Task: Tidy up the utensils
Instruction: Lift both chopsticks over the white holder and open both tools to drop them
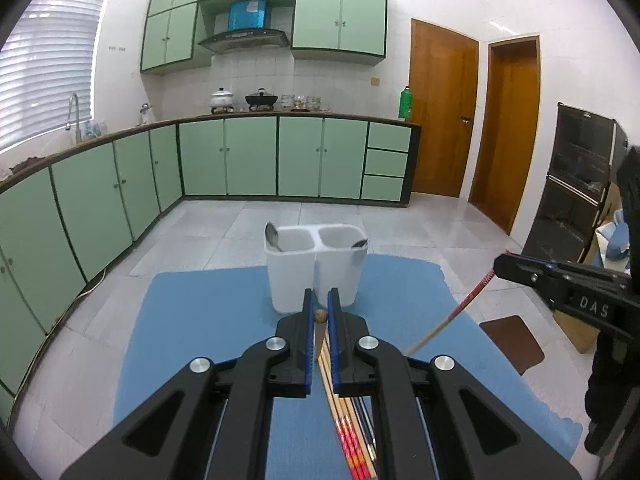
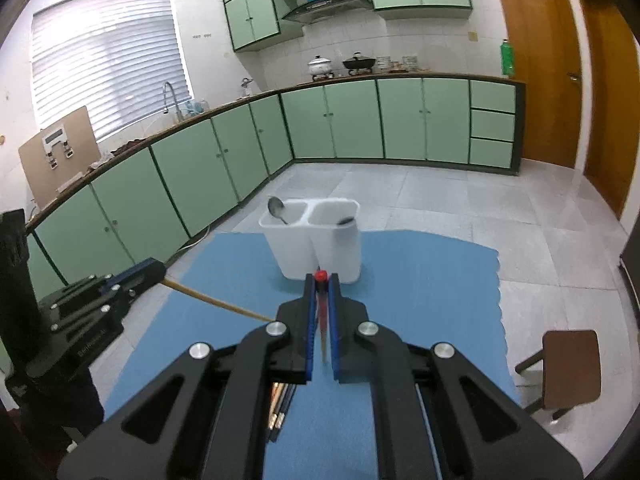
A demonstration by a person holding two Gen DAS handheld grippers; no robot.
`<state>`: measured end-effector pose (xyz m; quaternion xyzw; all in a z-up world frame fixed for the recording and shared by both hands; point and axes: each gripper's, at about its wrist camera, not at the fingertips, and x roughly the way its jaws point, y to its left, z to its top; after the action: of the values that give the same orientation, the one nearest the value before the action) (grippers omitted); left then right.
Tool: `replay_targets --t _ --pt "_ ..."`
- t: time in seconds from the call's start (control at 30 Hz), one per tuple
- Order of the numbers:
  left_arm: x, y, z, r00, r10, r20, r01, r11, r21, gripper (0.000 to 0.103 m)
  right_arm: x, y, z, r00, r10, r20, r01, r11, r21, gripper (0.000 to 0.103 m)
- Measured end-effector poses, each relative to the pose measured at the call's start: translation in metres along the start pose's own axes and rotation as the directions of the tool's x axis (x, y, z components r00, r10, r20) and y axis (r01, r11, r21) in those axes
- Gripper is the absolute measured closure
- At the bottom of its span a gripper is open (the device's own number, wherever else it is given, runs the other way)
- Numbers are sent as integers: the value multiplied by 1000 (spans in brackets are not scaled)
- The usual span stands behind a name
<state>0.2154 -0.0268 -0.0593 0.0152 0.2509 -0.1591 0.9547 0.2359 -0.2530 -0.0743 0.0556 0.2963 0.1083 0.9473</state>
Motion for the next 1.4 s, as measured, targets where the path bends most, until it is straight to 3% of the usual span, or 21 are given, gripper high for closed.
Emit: replay_targets --t 0.17,0.4,0.7,0.83,0.97,1.23,1.4 --pt "8 2 20 1000 -16 13 16 1000 -3 96 6 -2 33 1000 17 13 -17 1000 -26 98" --pt "-1 4 65 994 -35 99 33 999 18 96 -4 -2 92 994 76 78 -73 997 -36 98" --pt "8 0 149 963 -35 266 24 999 43 97 8 -1 170 984 47 174 -35 997 -71 98" --pt "33 1 180 949 -25 314 15 999 36 97 33 -9 192 982 19 189 -7 998 -63 98" --pt "69 4 186 948 3 317 -15 999 37 97 69 -22 198 983 3 182 4 999 -36 98" --pt "139 13 158 974 13 228 -19 1000 22 96 135 -30 170 994 -23 109 27 999 -36 98" --pt "156 21 142 988 5 156 -8 1000 16 94 151 -31 151 998 -11 55 13 999 -30 94"
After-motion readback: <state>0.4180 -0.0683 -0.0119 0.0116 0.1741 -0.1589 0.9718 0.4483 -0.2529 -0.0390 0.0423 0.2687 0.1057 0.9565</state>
